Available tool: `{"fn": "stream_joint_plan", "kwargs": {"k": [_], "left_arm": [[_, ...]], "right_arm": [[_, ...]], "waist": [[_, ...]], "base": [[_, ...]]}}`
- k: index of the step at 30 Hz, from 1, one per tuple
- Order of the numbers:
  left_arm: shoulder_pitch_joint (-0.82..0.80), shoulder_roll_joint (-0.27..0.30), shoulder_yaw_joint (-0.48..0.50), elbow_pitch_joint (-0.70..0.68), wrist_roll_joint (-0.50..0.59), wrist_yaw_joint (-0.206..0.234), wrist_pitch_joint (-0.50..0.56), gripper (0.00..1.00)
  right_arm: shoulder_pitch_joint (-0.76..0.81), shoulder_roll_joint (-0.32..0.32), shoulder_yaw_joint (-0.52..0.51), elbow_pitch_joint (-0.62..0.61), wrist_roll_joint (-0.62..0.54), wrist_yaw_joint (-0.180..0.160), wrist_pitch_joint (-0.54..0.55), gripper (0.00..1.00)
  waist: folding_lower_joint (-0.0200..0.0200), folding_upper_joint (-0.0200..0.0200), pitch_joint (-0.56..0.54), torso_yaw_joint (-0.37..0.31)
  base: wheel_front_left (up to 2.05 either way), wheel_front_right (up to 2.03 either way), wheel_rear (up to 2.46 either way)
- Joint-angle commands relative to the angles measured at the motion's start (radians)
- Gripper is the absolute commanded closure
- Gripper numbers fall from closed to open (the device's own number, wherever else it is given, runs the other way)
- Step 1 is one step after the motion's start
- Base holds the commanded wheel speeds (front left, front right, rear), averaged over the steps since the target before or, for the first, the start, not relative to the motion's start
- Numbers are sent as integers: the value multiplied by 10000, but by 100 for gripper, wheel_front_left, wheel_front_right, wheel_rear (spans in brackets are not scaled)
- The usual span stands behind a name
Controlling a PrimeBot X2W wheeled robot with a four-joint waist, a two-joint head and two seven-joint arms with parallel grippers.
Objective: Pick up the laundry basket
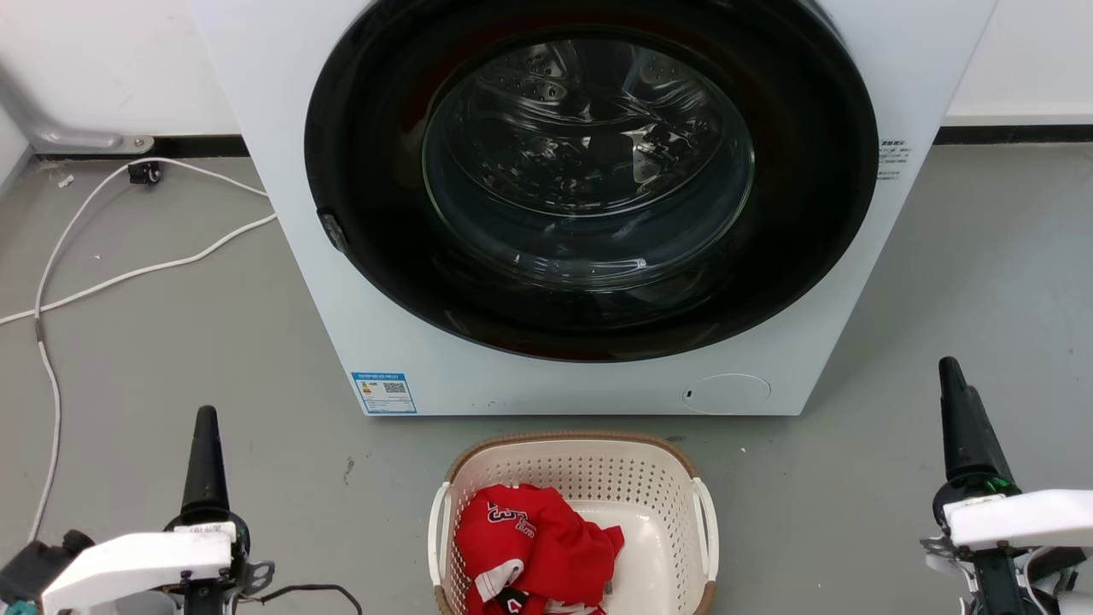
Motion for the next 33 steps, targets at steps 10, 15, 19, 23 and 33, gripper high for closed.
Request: {"fn": "stream_joint_plan", "kwargs": {"k": [10,15,19,23,33], "left_arm": [[201,37,-919,-1696,2973,806,-374,0],[329,37,-1465,-2183,4287,920,-528,0],[483,39,-1838,-2289,4777,769,-651,0],[556,40,-2058,-2340,5370,440,-768,0],[692,41,-2618,-2404,7365,188,-1039,0]], "right_arm": [[-130,-29,438,-1029,-3009,3,-381,0],[-9,-29,604,-1272,-4015,4,-542,0],[52,-28,664,-1404,-4622,4,-654,0],[127,-28,739,-1441,-5146,3,-775,0],[313,-26,921,-1154,-6306,3,-1056,0]], "waist": [[0,0,39,-18],[0,0,51,-35],[0,0,50,-44],[0,0,48,-54],[0,0,68,-81]], "base": [[0,0,0],[0,0,0],[0,0,0],[0,0,0],[0,0,0]]}}
